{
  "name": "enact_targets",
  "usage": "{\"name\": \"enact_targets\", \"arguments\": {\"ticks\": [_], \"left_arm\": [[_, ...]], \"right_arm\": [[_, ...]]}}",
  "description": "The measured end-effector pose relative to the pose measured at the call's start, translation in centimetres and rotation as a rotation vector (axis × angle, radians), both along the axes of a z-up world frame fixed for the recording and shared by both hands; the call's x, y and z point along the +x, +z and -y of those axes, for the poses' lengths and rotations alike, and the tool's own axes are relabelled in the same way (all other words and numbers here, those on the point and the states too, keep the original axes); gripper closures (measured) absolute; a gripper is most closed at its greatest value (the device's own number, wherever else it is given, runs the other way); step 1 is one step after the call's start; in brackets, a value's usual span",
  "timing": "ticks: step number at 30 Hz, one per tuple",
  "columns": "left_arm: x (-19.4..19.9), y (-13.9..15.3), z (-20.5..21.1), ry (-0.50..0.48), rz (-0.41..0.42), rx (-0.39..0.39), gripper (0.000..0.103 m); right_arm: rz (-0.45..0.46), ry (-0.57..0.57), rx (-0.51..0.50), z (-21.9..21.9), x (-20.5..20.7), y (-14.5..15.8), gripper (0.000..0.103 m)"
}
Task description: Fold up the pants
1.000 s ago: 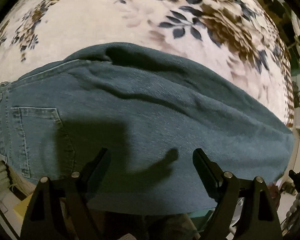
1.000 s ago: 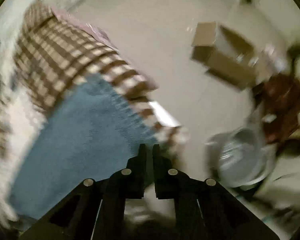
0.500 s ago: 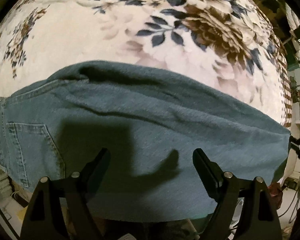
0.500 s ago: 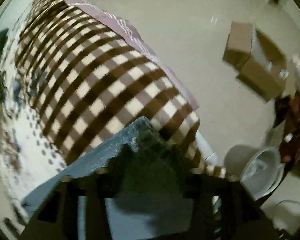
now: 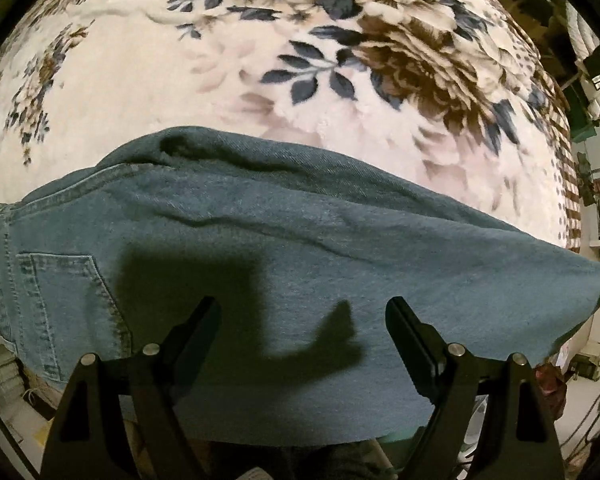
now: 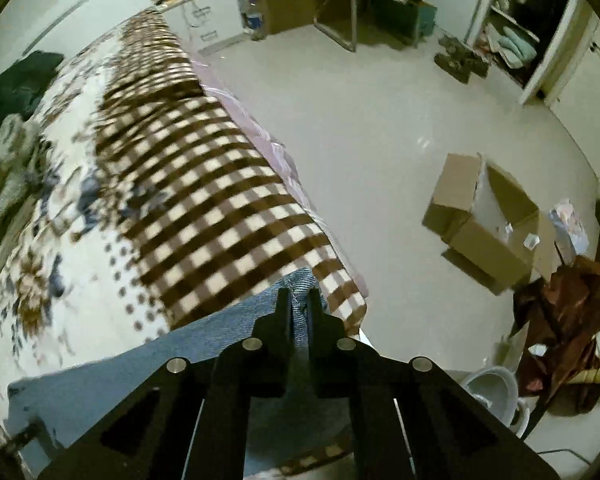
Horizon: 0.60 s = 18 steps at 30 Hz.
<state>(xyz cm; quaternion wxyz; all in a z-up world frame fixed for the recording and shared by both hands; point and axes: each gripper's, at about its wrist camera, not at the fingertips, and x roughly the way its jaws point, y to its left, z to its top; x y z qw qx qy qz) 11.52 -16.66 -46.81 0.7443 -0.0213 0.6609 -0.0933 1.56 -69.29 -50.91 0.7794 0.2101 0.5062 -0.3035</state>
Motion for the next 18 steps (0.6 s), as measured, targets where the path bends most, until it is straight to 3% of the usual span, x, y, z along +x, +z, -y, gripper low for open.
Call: {"name": "enact_targets", "arguments": {"ticks": [2,3,4,7,10,14,18], "left_arm": [[0.0,0.1,0.0,0.001,0.005,-0.004,0.02],[0.2,0.2,0.3,-0.001,0.01,0.002,0.02],[0.5,0.2,0.5,-0.002,0.011,0.004,0.019],[1.0,0.5,1.0,-0.009,0.024,-0.003,0.019],[1.9,0.1,2.2,-0.038,0.055,0.027,0.019],[4.8,-2.4,3.4,-0.064,0.062,0.129,0.019],[7.5,-4.2,3.0,-0.001,0.016,0.099,0.014]], "right_arm": [[-0.065,0.003,0.045,1.2,1.3,-2.7,0.091],[-0.126,-0.004,0.104,2.1,2.0,-4.5,0.079],[-0.159,-0.025,0.149,2.5,2.2,-5.5,0.074],[-0.107,-0.062,0.235,2.4,1.5,-5.3,0.061],[-0.059,-0.066,0.285,0.9,0.1,-4.5,0.06],[-0.027,-0.125,0.367,-0.6,-2.9,-4.8,0.06],[-0.019,-0.242,0.426,-0.4,-7.4,-6.6,0.06]]}}
